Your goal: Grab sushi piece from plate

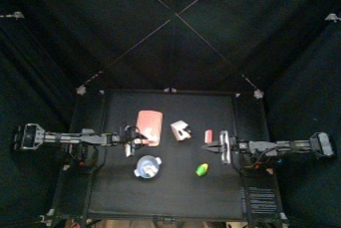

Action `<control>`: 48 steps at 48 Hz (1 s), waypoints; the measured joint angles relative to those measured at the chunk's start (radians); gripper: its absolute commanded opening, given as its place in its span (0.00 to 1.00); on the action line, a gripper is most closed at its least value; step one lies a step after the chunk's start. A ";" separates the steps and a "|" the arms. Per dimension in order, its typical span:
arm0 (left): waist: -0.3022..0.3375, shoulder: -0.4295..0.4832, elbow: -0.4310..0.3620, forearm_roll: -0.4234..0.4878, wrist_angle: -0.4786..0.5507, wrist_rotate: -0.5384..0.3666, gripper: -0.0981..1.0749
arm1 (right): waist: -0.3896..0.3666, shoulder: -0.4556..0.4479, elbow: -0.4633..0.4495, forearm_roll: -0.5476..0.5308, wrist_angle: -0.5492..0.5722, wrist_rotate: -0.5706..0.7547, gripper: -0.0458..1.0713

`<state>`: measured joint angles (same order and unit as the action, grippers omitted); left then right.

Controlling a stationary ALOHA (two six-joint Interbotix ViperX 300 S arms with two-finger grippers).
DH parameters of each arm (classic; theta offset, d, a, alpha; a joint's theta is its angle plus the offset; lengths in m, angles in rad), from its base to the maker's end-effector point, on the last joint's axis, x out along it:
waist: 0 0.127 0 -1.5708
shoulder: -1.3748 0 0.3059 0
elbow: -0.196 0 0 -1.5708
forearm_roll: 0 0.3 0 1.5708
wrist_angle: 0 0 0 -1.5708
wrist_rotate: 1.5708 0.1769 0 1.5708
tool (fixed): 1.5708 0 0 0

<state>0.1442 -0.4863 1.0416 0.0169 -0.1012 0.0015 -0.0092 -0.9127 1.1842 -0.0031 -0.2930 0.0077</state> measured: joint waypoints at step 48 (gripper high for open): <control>0.137 0.402 -0.092 0.161 0.005 0.002 0.92 | 0.000 0.002 0.000 -0.002 -0.002 0.000 0.05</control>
<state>0.2807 -0.0844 0.9495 0.1779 -0.0966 0.0031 -0.0092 -0.9112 1.1842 -0.0046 -0.2945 0.0077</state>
